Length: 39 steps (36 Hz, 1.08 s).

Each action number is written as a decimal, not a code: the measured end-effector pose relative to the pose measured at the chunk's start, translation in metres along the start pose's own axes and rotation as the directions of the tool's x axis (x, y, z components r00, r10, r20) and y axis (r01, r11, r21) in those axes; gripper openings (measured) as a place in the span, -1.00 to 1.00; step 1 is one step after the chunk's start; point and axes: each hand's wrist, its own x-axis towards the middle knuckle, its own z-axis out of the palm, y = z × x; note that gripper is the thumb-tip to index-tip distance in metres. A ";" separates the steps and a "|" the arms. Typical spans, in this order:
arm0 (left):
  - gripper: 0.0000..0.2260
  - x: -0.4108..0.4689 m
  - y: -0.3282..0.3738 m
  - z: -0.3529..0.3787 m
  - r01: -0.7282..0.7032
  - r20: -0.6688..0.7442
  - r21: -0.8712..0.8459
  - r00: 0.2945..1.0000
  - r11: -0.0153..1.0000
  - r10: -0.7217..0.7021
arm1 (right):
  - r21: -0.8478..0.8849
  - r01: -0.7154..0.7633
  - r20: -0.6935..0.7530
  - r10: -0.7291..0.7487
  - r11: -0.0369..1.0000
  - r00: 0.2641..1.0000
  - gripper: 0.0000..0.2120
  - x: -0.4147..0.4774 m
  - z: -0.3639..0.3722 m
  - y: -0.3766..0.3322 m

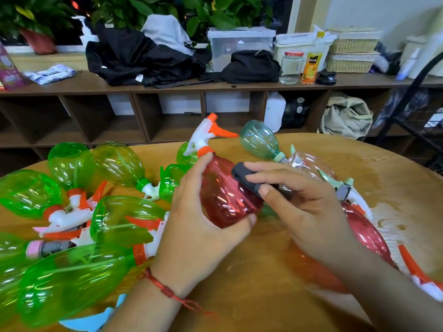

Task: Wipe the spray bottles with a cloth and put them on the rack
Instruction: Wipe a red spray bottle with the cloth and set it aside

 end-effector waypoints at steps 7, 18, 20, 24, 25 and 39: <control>-0.02 0.002 0.003 0.000 0.081 -0.069 -0.115 0.994 0.990 -0.090 | -0.139 0.131 0.049 -0.126 0.981 0.991 -0.76 -0.004 0.003 -0.006; 0.02 -0.008 0.012 0.000 0.007 0.215 -0.179 0.976 0.984 0.032 | 0.216 -0.108 -0.013 0.113 0.970 0.993 -0.74 0.004 -0.004 -0.002; 0.02 -0.010 0.012 0.000 -0.015 0.249 -0.175 0.967 0.984 0.059 | 0.274 -0.134 -0.022 0.145 0.952 0.989 -0.73 0.007 -0.006 -0.004; 0.06 -0.009 0.014 0.001 -0.054 0.238 -0.048 0.969 0.997 0.064 | 0.275 -0.144 -0.026 0.157 0.951 0.987 -0.73 0.007 -0.006 -0.004; 0.07 -0.009 0.015 0.001 -0.078 0.221 0.013 0.973 0.997 0.073 | 0.269 -0.147 -0.026 0.160 0.952 0.987 -0.74 0.006 -0.006 -0.004; 0.00 0.003 -0.006 0.000 0.009 -0.045 -0.050 0.999 0.999 -0.011 | -0.152 0.125 0.037 -0.120 0.980 0.992 -0.76 -0.004 0.005 -0.008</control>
